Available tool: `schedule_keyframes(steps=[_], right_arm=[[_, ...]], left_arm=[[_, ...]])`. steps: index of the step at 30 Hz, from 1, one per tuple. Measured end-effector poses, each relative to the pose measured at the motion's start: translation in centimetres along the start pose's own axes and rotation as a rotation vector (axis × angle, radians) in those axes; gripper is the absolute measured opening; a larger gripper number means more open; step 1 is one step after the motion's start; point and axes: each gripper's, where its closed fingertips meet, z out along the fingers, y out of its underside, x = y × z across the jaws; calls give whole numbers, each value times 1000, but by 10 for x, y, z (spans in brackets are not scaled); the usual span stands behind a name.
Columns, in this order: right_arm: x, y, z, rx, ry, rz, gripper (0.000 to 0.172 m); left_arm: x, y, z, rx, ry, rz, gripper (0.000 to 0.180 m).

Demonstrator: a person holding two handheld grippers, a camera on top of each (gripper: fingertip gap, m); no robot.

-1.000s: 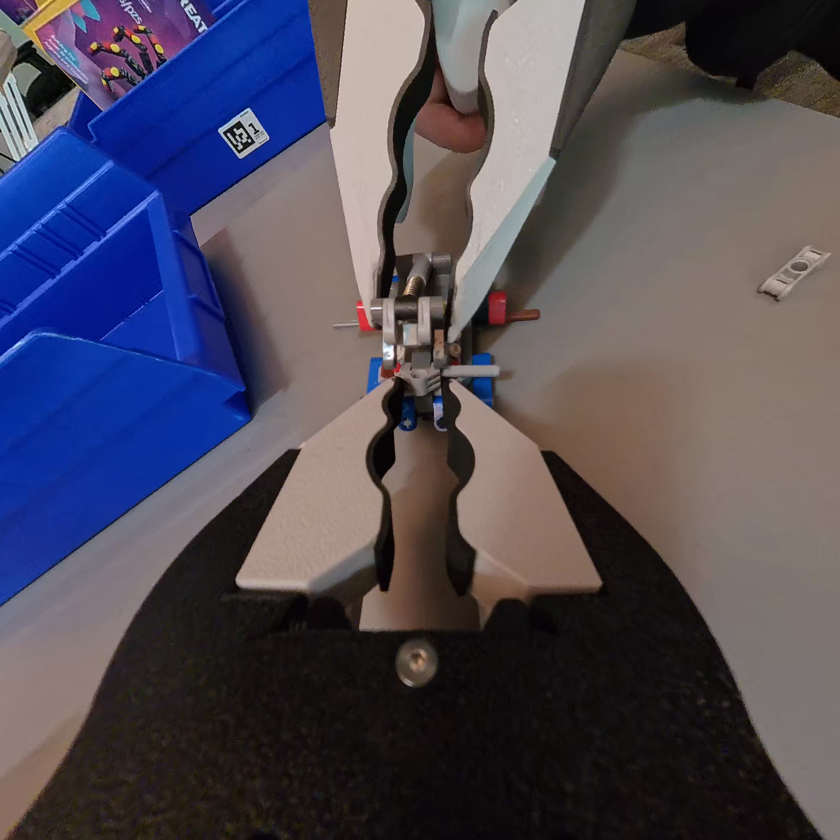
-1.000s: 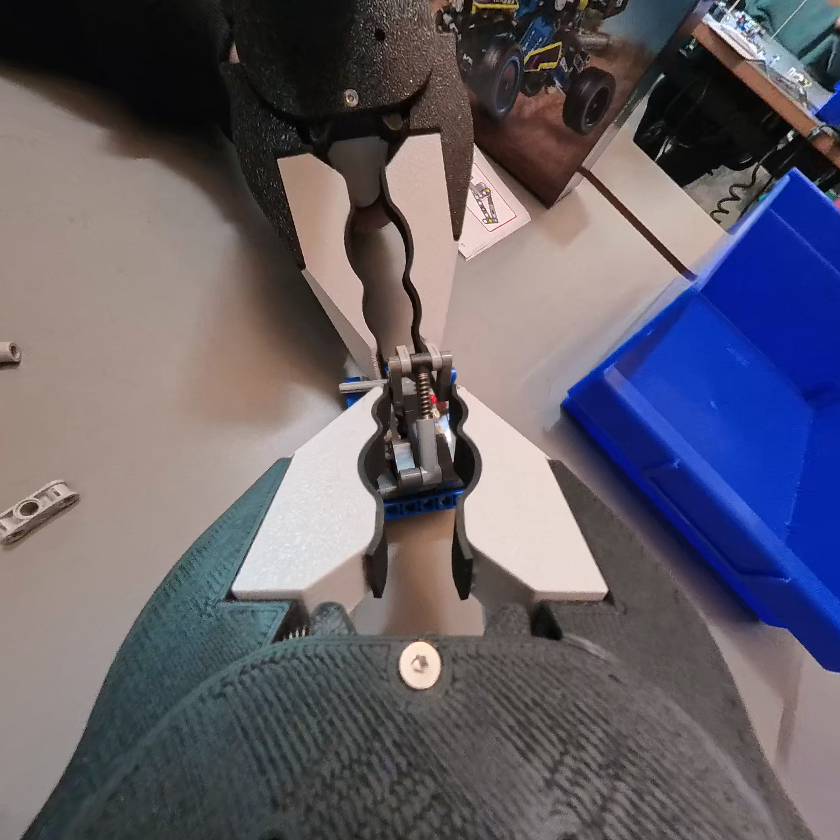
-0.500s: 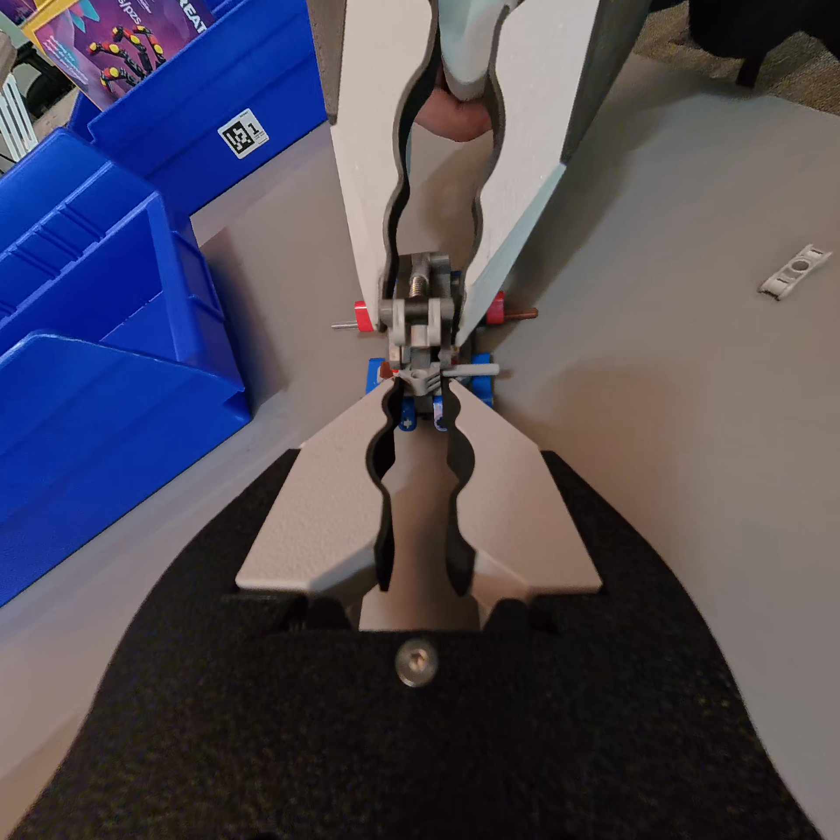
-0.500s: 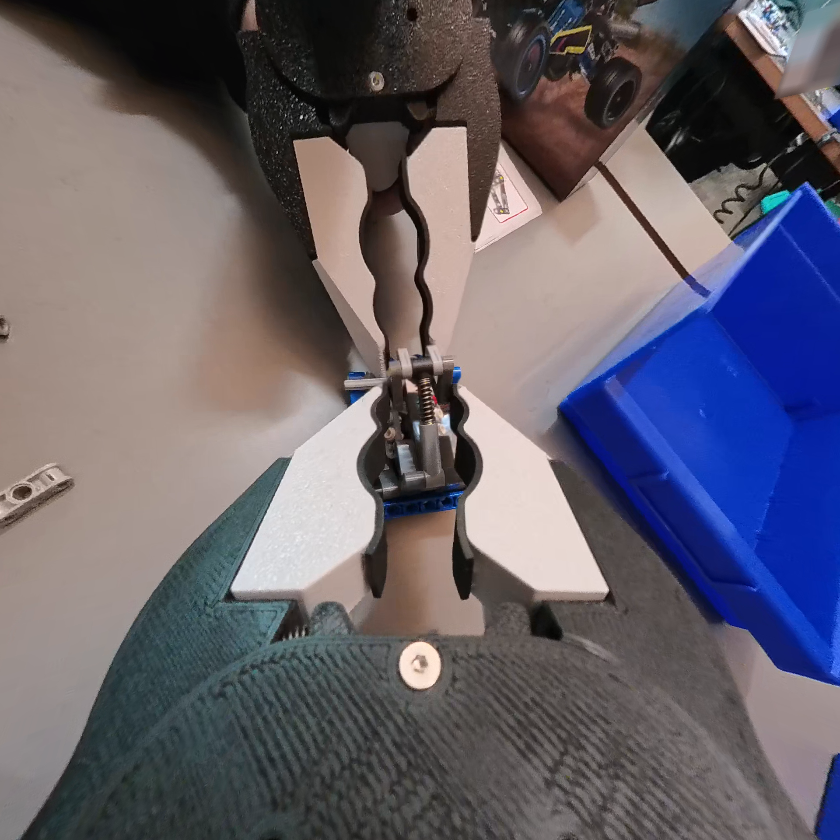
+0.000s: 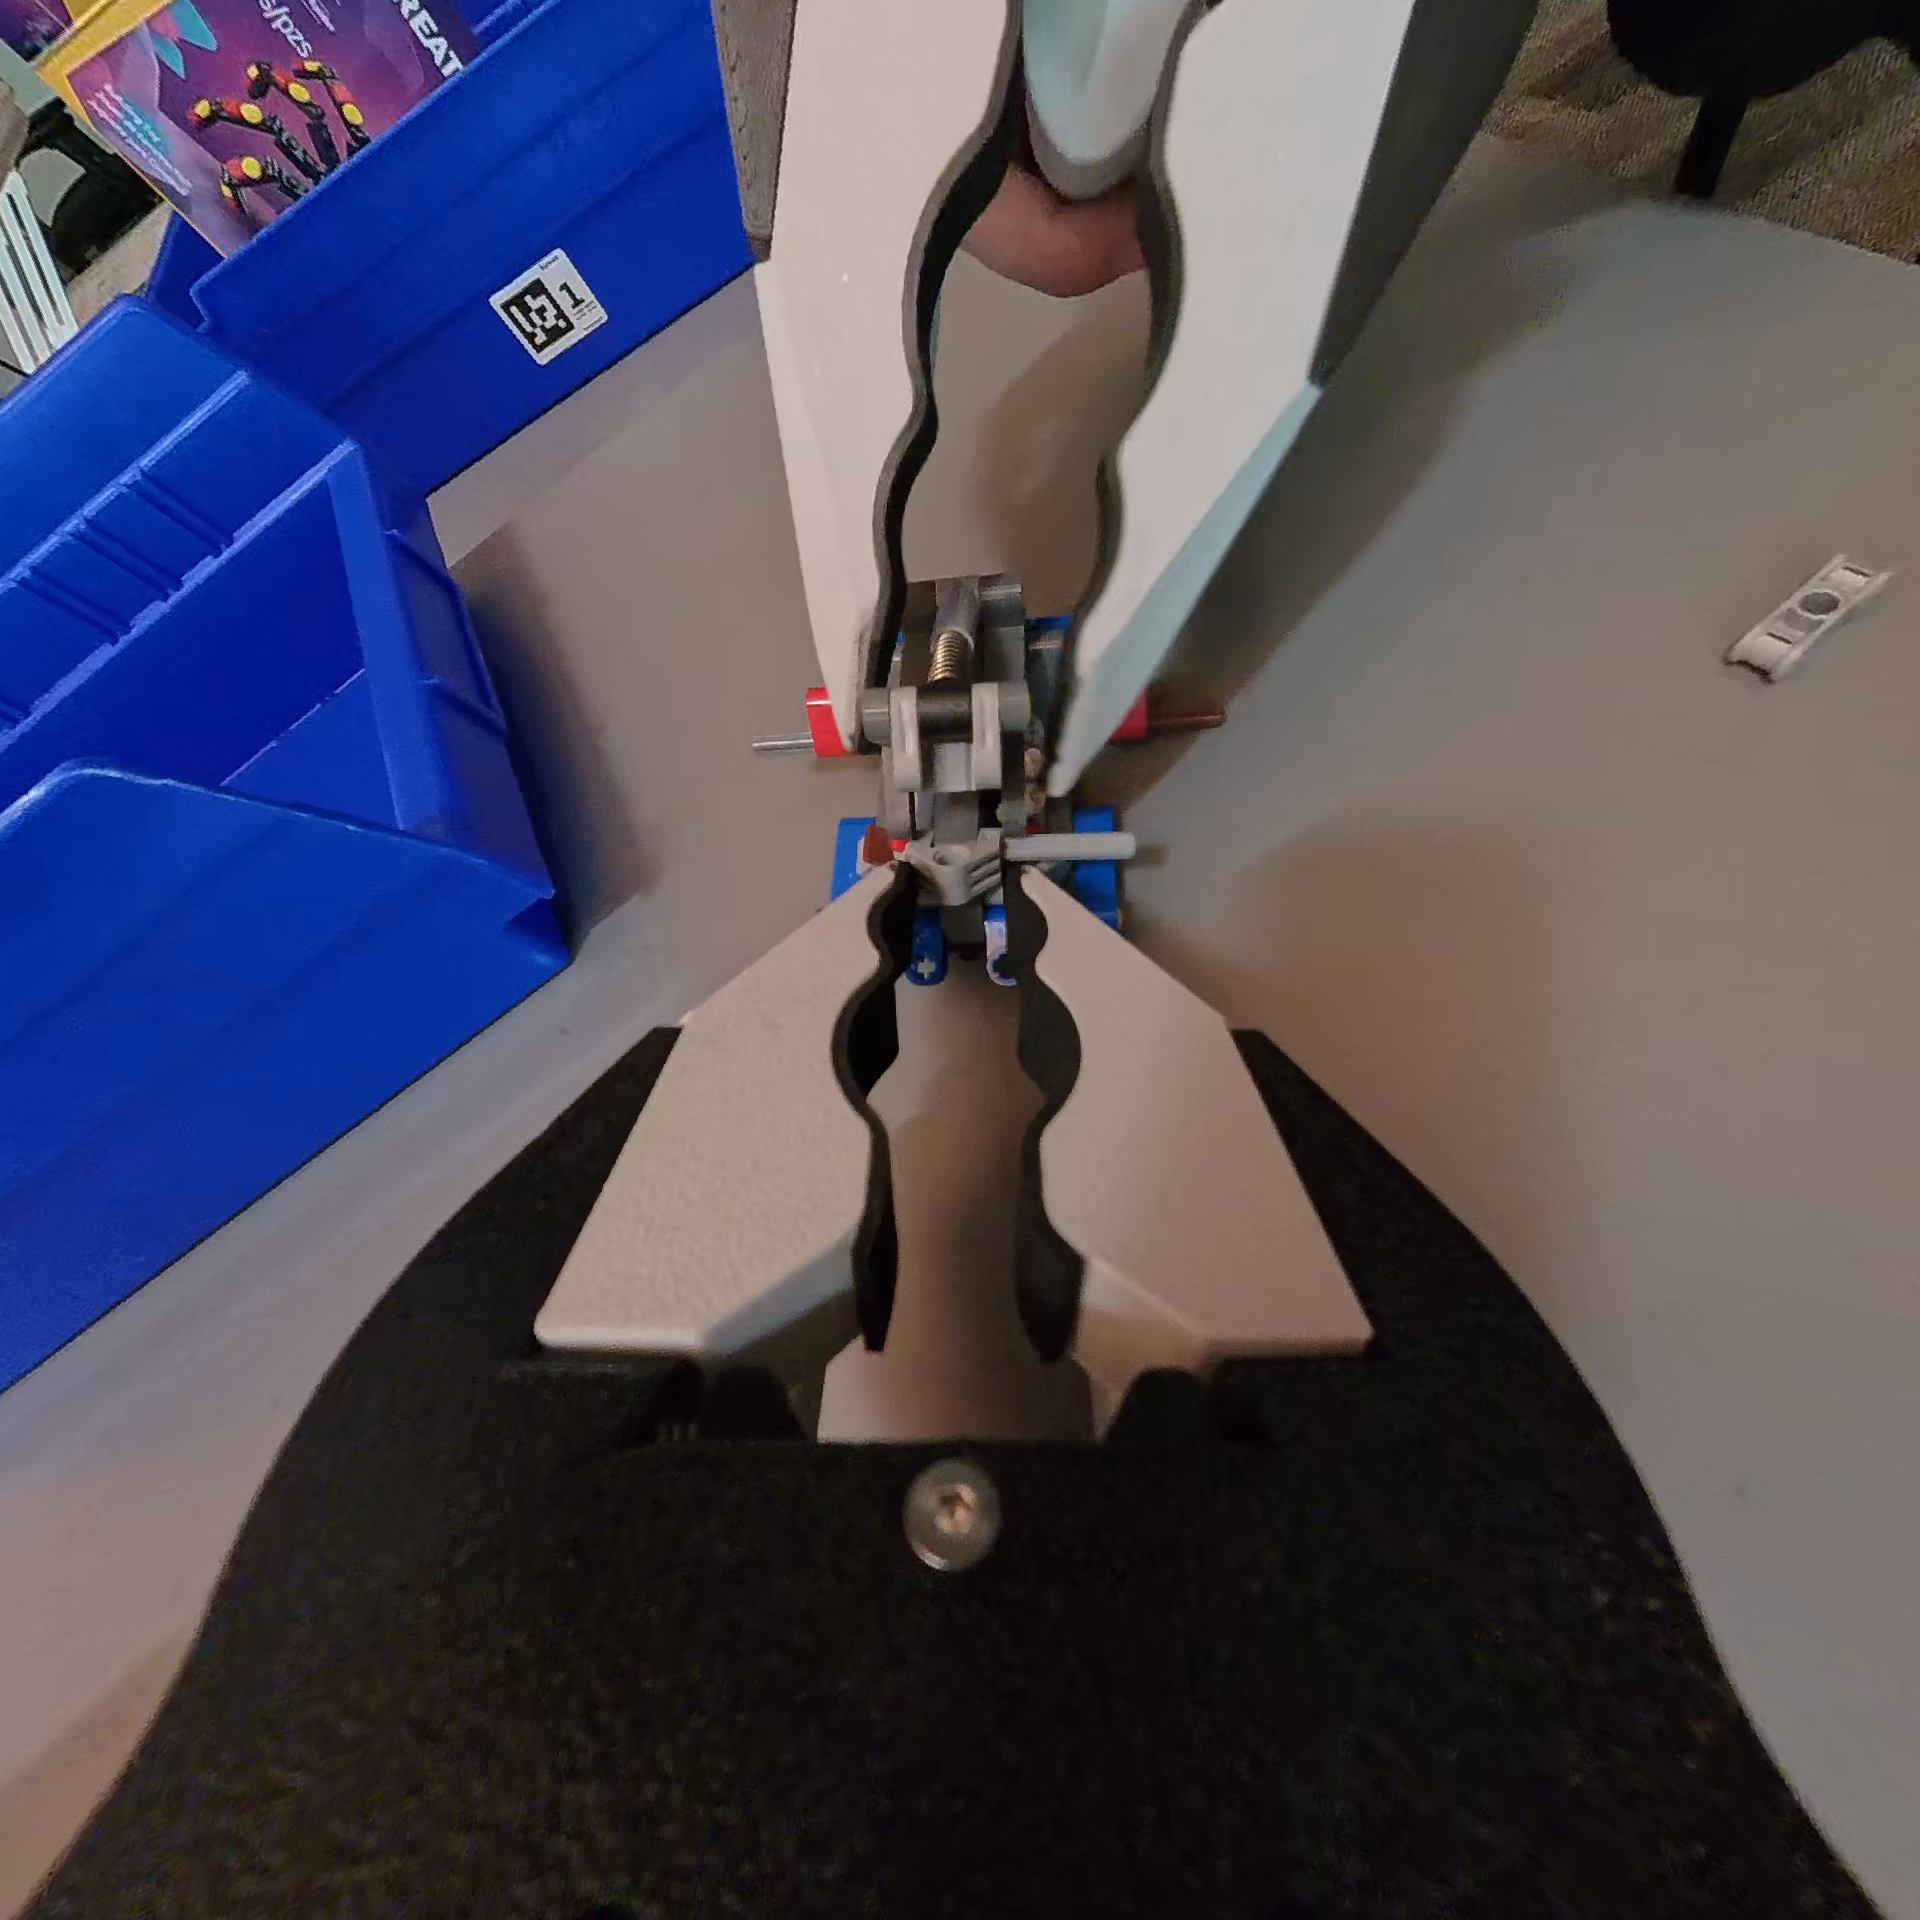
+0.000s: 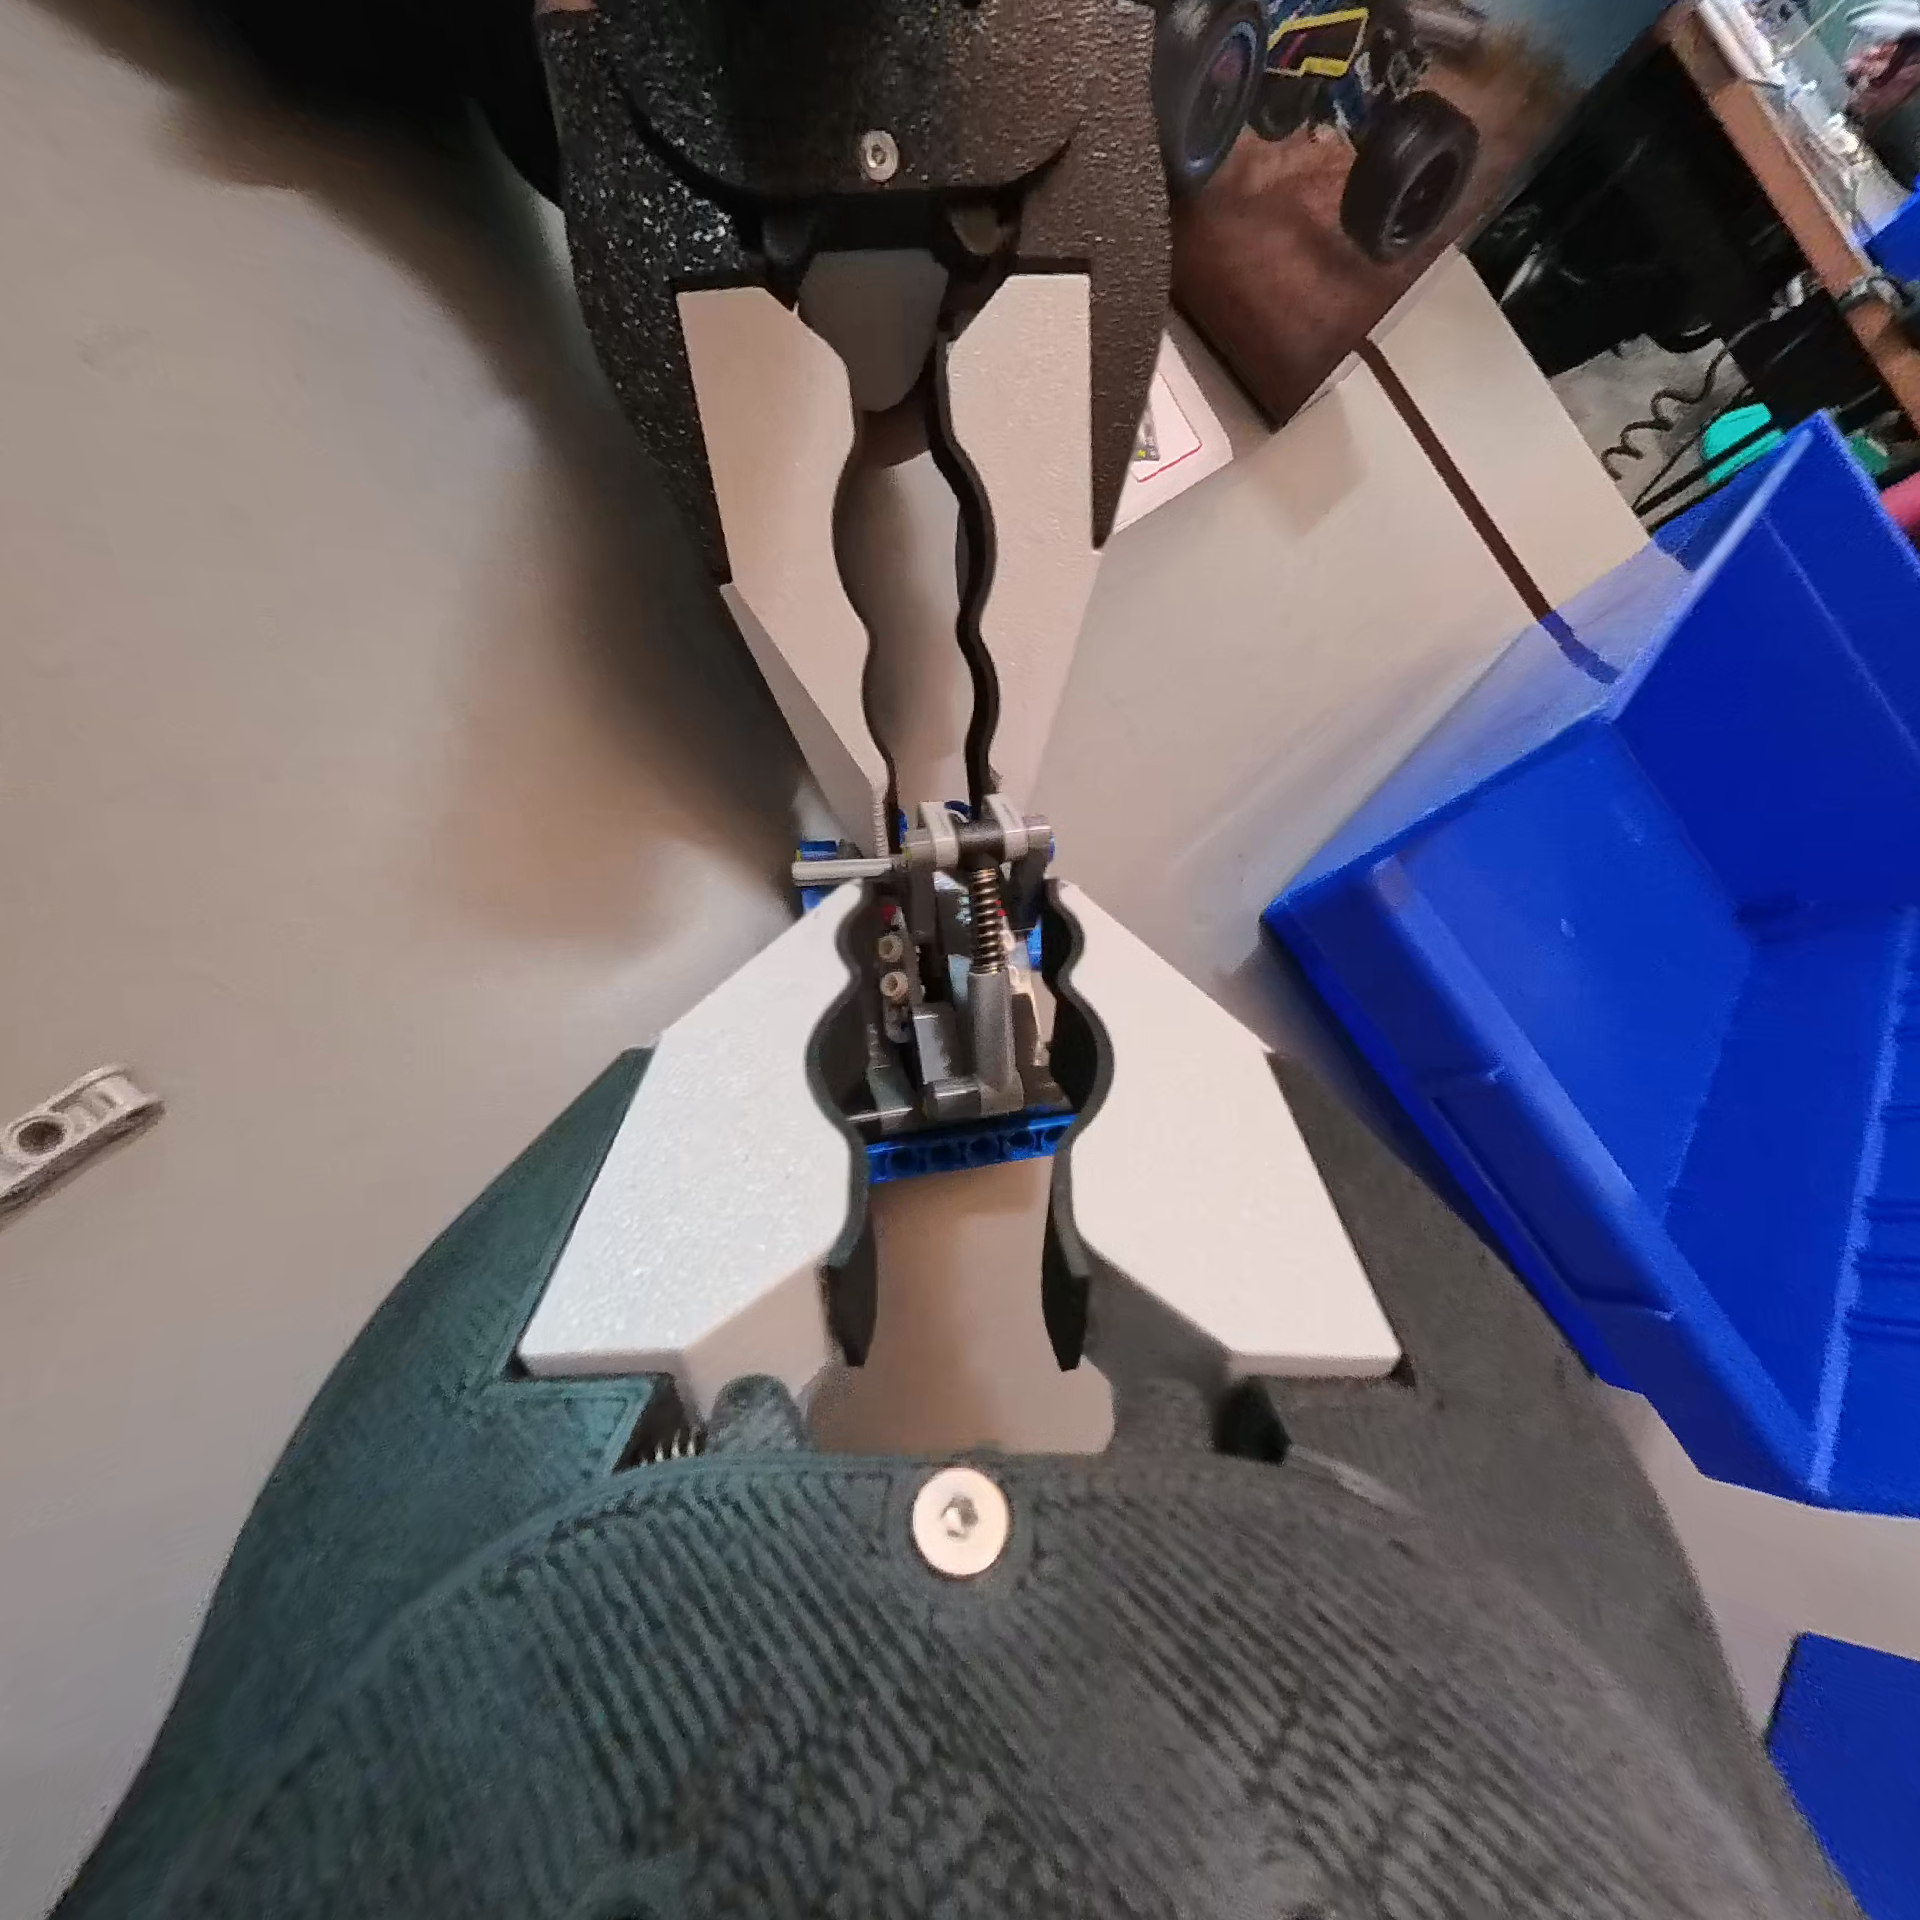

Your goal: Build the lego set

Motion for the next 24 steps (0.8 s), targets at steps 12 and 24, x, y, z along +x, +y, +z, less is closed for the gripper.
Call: schedule_keyframes(steps=[12,24], right_arm=[[3,9,-6,63,18,150,29],[-9,6,-6,77,-81,178,34]], left_arm=[[-3,-7,-6,61,-9,-14,18],[31,-13,-24,-105,-119,-391,15]])
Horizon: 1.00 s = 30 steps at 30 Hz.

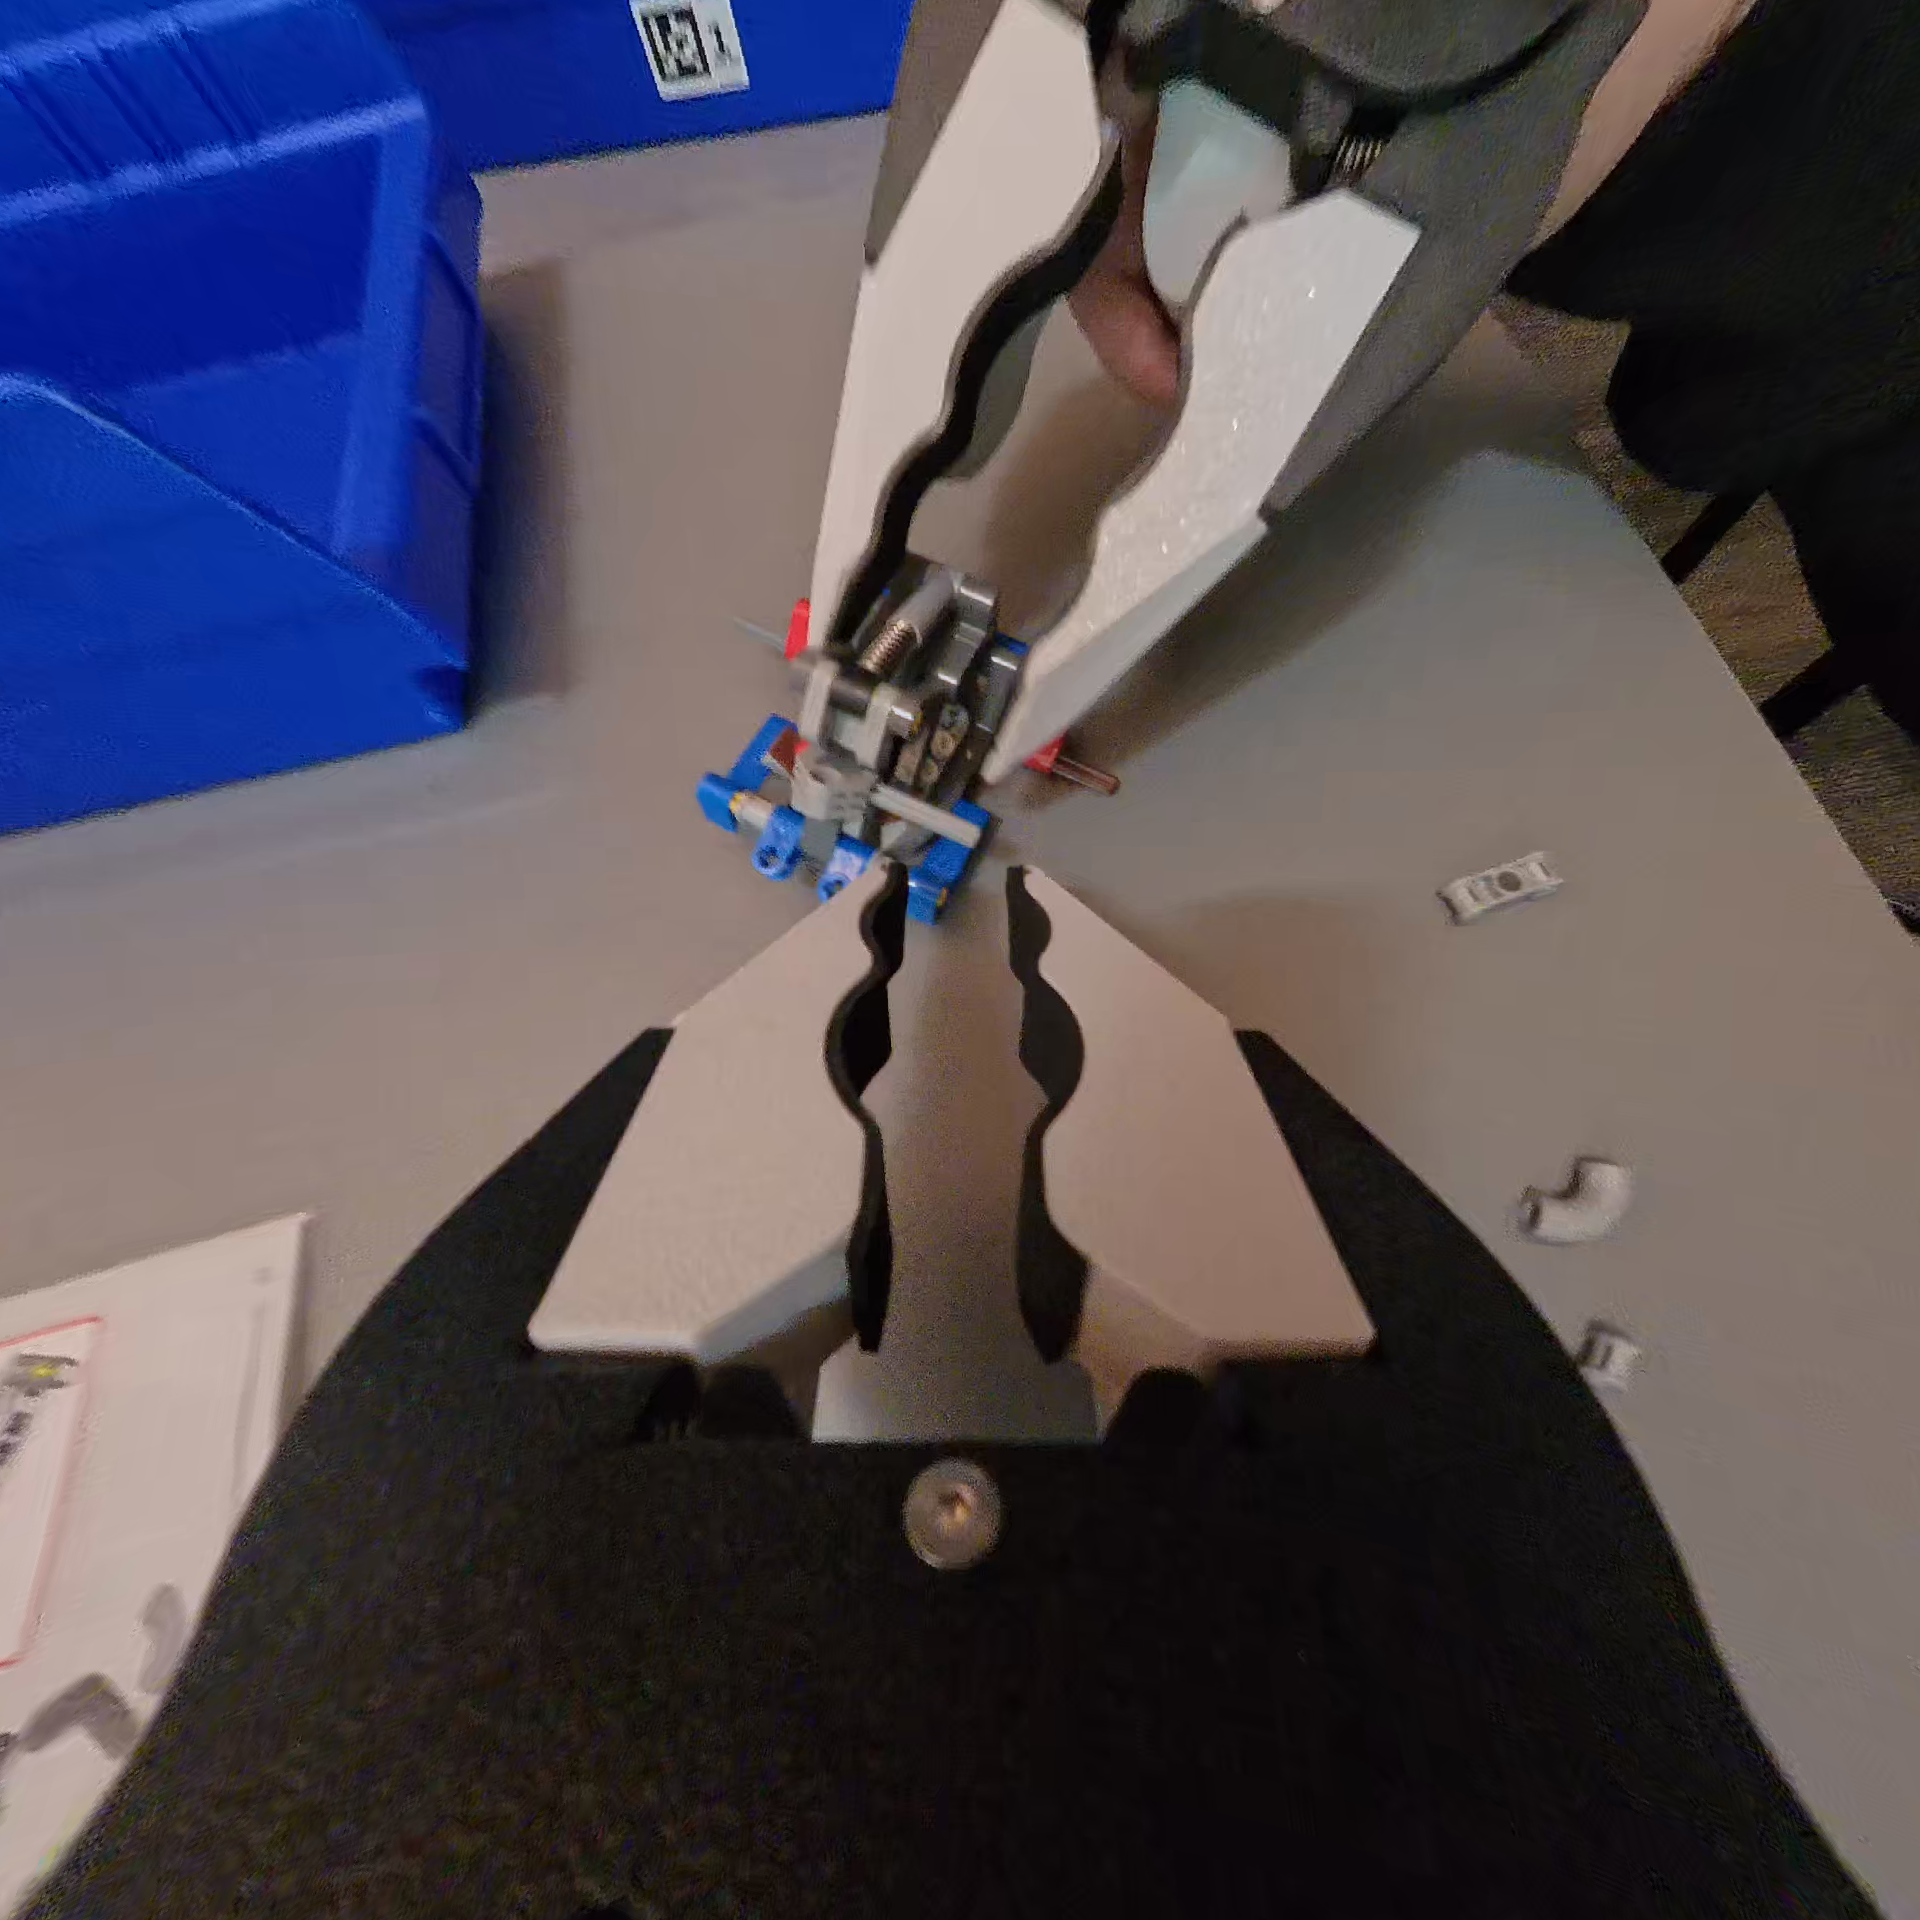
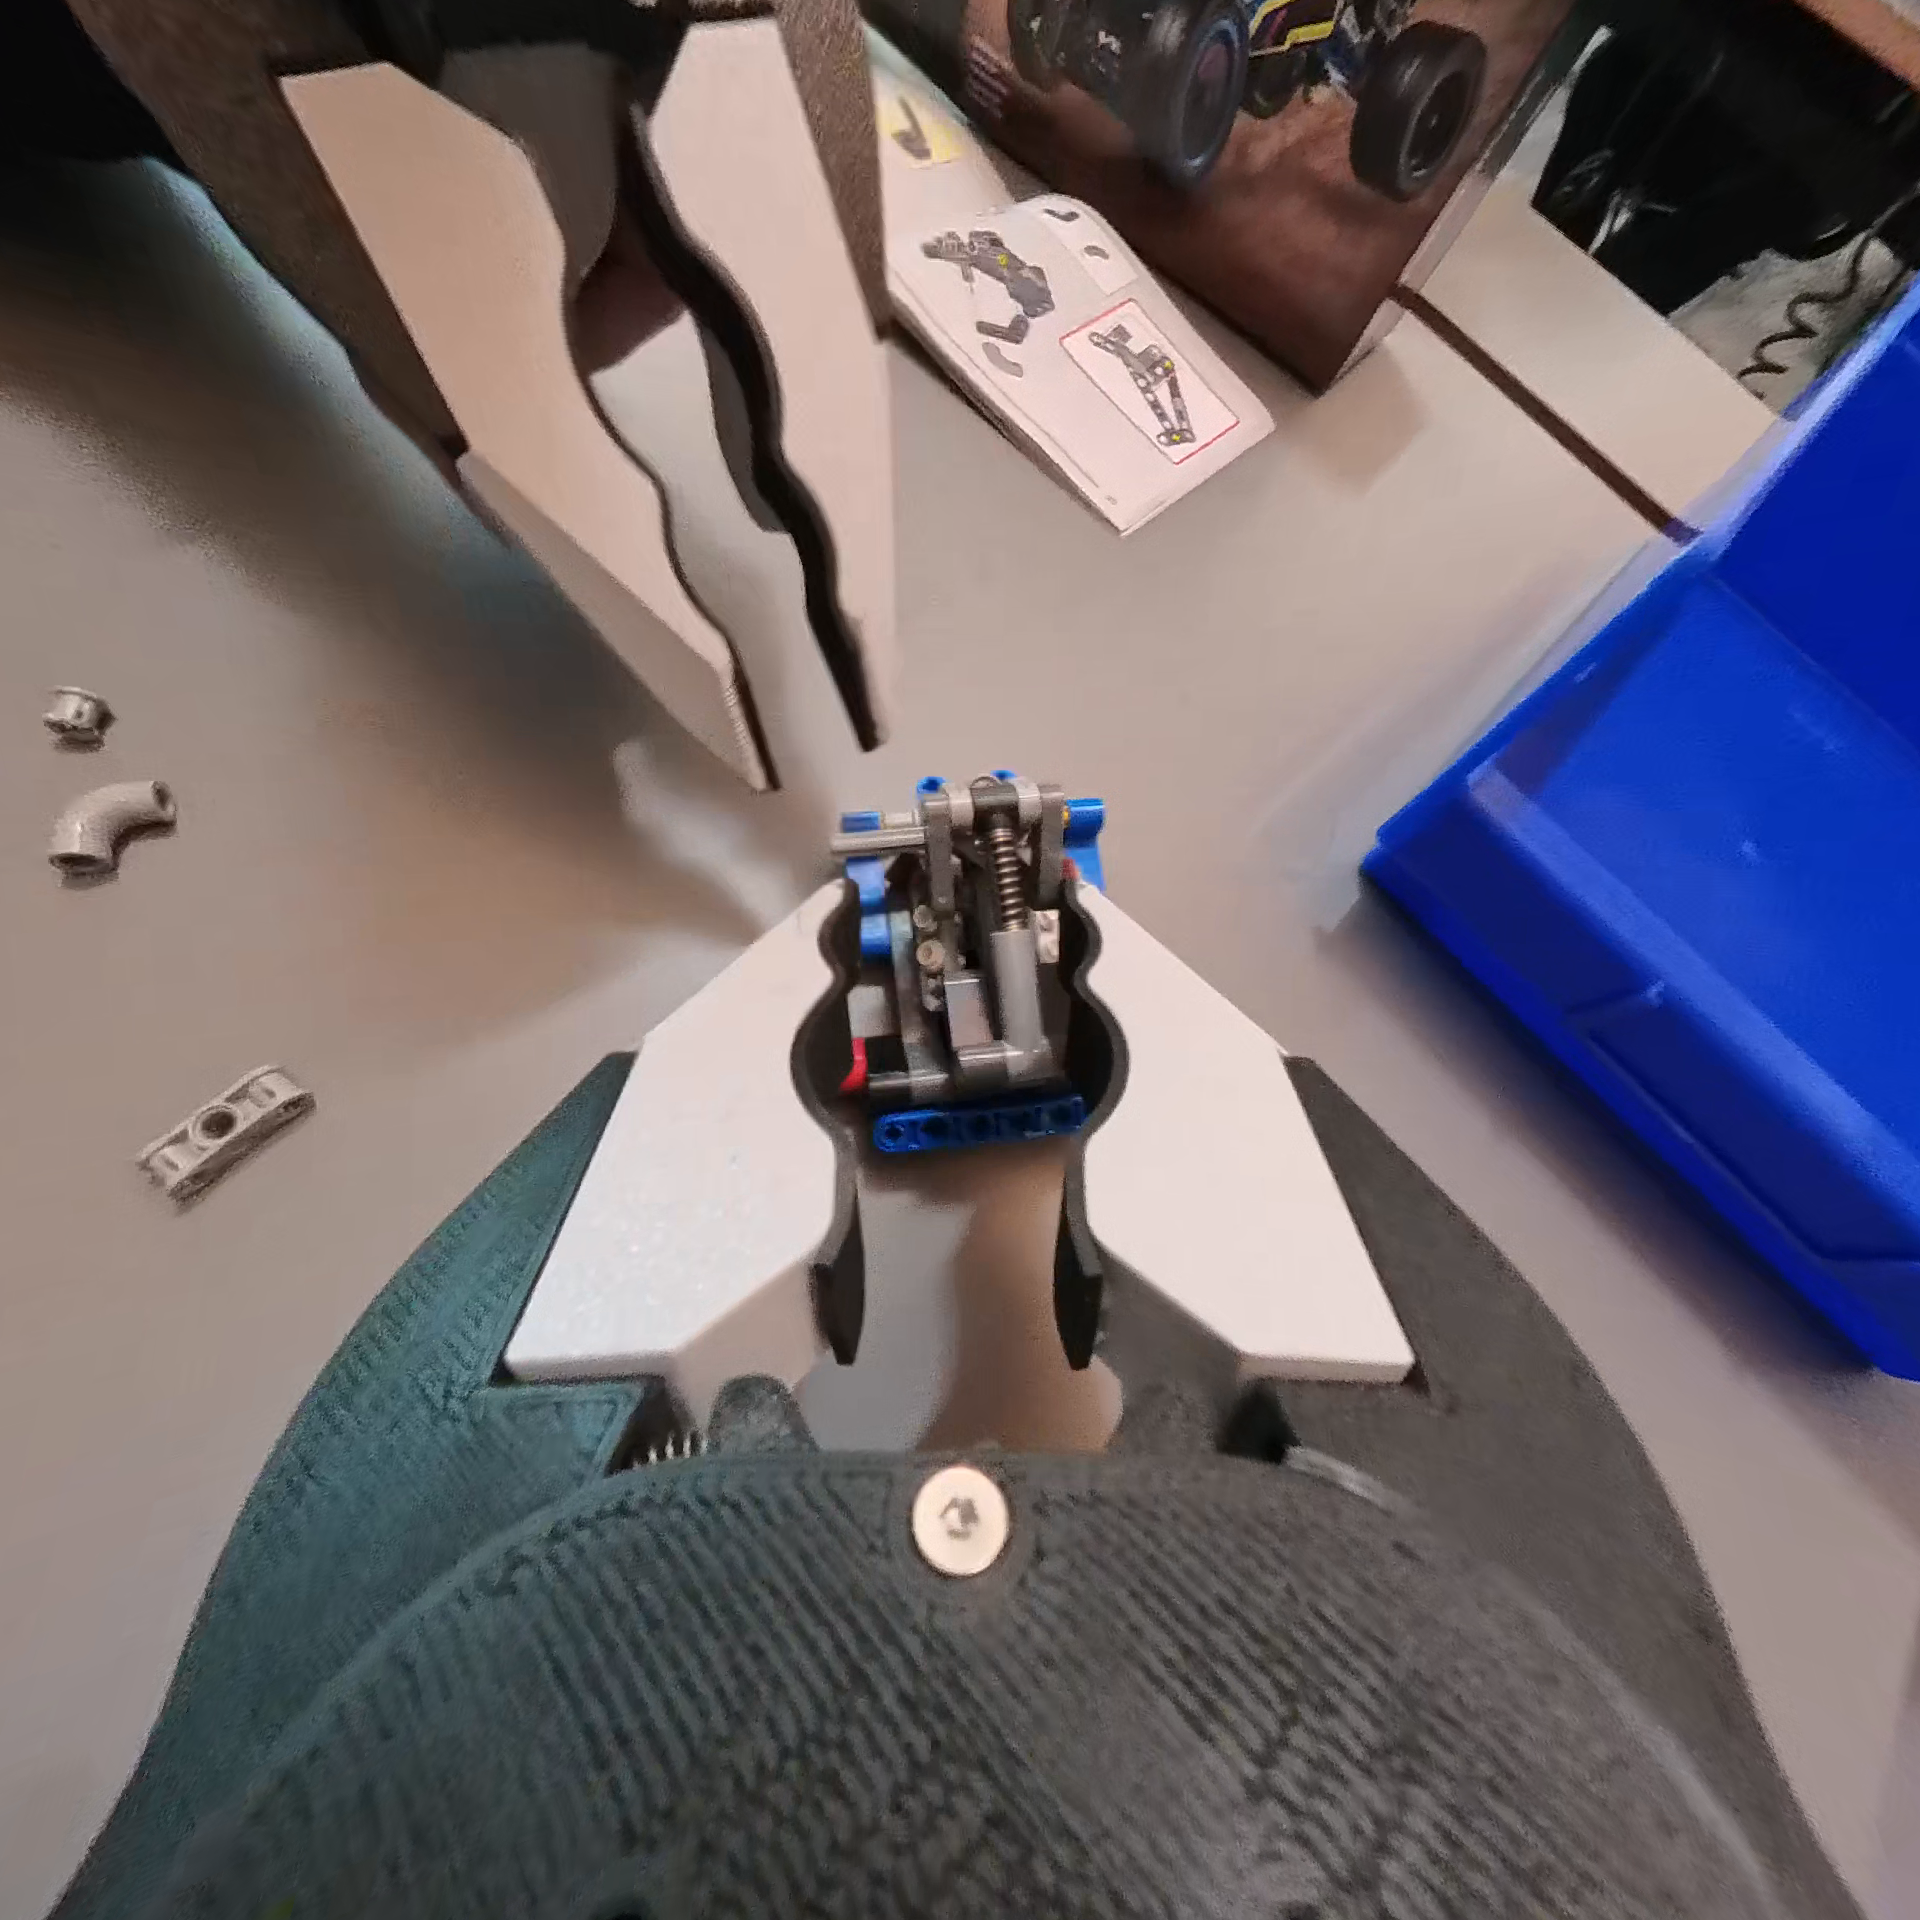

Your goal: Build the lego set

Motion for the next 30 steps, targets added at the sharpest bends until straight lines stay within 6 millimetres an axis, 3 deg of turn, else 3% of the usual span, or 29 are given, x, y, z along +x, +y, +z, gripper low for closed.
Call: schedule_keyframes(steps=[4,8,16,30], right_arm=[[9,-3,-12,2,60,-12,22],[11,3,-10,-35,52,-1,17],[9,9,4,-111,46,-57,9],[14,6,11,-43,140,160,5]], left_arm=[[10,7,5,-30,-6,-58,16],[12,3,8,-41,-37,-76,16],[2,6,17,-57,-133,-178,11],[-21,9,21,-44,-297,-272,2]])
